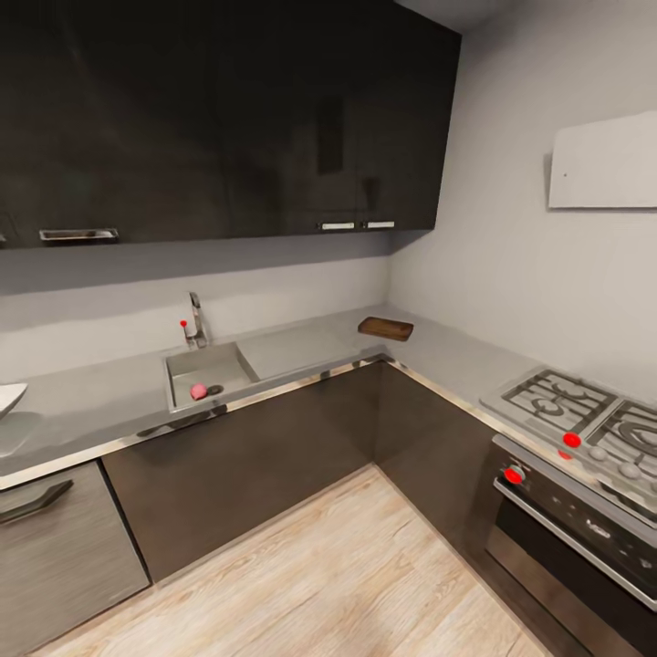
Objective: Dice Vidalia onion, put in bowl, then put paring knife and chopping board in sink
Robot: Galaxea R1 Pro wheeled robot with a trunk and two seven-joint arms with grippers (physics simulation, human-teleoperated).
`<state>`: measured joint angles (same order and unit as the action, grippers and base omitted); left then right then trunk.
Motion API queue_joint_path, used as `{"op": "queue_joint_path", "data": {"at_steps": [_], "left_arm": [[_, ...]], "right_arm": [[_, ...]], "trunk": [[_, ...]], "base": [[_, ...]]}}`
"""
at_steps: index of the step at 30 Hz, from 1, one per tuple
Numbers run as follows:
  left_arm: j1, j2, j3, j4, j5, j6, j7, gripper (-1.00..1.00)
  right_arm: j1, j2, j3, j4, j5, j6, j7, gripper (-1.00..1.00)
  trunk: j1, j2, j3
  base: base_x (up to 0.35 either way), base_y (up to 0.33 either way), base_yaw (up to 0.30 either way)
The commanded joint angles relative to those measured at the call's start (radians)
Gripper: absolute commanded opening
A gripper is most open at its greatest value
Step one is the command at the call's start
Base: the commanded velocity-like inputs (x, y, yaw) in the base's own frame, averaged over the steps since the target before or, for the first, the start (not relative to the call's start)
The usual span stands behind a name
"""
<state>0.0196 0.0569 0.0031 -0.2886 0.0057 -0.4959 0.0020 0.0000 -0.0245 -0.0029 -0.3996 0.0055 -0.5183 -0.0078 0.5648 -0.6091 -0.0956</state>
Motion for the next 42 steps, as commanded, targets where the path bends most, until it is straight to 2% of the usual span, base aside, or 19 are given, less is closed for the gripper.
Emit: {"op": "queue_joint_path", "data": {"at_steps": [1, 30, 42], "left_arm": [[0.000, 0.000, 0.000, -0.001, 0.000, -0.001, 0.000, 1.00], [0.000, 0.000, 0.002, 0.000, 0.001, -0.001, 0.001, 1.00], [0.000, 0.000, 0.003, 0.000, 0.002, 0.000, 0.001, 1.00]], "right_arm": [[0.000, 0.000, 0.000, -0.001, 0.001, -0.002, -0.001, 1.00], [0.000, 0.000, 0.000, -0.001, 0.001, 0.001, -0.001, 1.00], [0.000, 0.000, 0.000, -0.001, 0.001, -0.001, -0.001, 1.00]], "trunk": [[-0.004, 0.006, 0.002], [-0.115, 0.209, 0.093], [-0.115, 0.209, 0.093]], "base": [[0.000, 0.000, 0.000], [0.000, 0.000, 0.000], [0.000, 0.000, 0.000]]}}
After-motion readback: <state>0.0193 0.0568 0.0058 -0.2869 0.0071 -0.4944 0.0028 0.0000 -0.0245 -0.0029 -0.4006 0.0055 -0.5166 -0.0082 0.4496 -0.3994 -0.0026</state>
